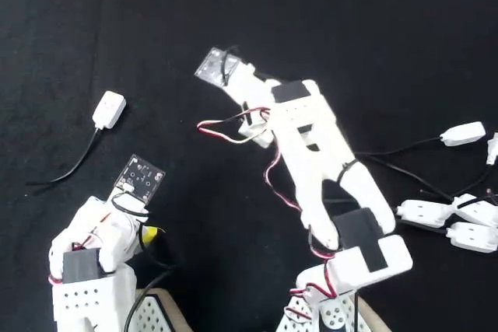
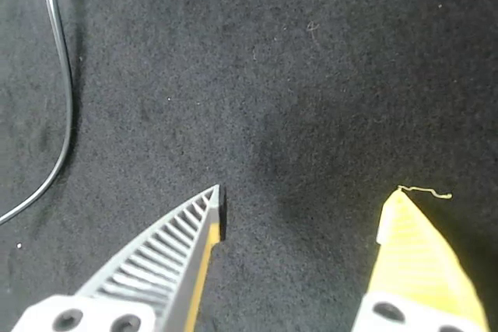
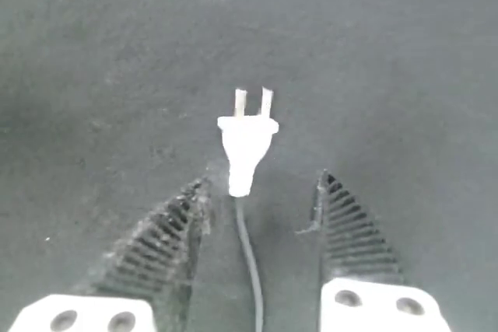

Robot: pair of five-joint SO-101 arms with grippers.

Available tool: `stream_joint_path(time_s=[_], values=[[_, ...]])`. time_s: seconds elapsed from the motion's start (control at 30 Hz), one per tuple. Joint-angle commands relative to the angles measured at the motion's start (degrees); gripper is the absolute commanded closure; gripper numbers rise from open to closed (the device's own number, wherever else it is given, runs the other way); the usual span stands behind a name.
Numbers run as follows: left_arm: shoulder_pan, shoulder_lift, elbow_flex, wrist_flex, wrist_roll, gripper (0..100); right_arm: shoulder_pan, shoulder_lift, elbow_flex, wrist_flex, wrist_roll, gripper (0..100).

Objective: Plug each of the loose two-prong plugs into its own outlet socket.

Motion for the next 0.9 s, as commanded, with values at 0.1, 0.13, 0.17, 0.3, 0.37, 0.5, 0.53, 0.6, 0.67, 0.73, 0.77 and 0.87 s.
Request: stream_joint_path(time_s=[0.1, 0.13, 0.17, 0.3, 0.37, 0.5, 0.53, 0.6, 0.67, 0.73, 0.77, 0.87], values=[[-0.7, -0.2, -0.1, 0.7, -0.4, 68, 2.7, 8.3, 1.0, -6.9, -2.0, 79.8], [-0.7, -0.2, -0.1, 0.7, -0.4, 68, 2.7, 10.4, 0.8, -7.2, -2.2, 79.8], [-0.7, -0.2, -0.1, 0.7, -0.4, 68, 2.7, 12.0, 0.5, -7.1, -2.0, 79.9], [-0.7, -0.2, -0.1, 0.7, -0.4, 68, 1.6, 13.2, 0.3, -7.2, -2.2, 80.0], [-0.7, -0.2, -0.1, 0.7, -0.4, 68, -0.1, 13.8, 0.4, -7.6, -2.3, 80.0], [-0.7, -0.2, -0.1, 0.7, -0.4, 68, -2.7, 15.8, 0.2, -11.2, -2.3, 80.0], [-0.7, -0.2, -0.1, 0.7, -0.4, 68, -2.7, 16.4, 0.2, -12.9, -2.4, 80.0], [-0.7, -0.2, -0.1, 0.7, -0.4, 68, -2.5, 17.0, 0.2, -14.9, -2.5, 80.1], [-0.7, -0.2, -0.1, 0.7, -0.4, 68, -2.5, 17.2, 0.4, -15.1, -2.5, 81.2], [-0.7, -0.2, -0.1, 0.7, -0.4, 68, -2.4, 17.2, 0.4, -15.0, -2.5, 87.8], [-0.7, -0.2, -0.1, 0.7, -0.4, 68, -2.0, 17.2, 0.4, -15.0, -2.5, 93.0], [-0.7, -0.2, -0.1, 0.7, -0.4, 68, -1.1, 15.9, 0.5, -15.0, -2.5, 97.5]])
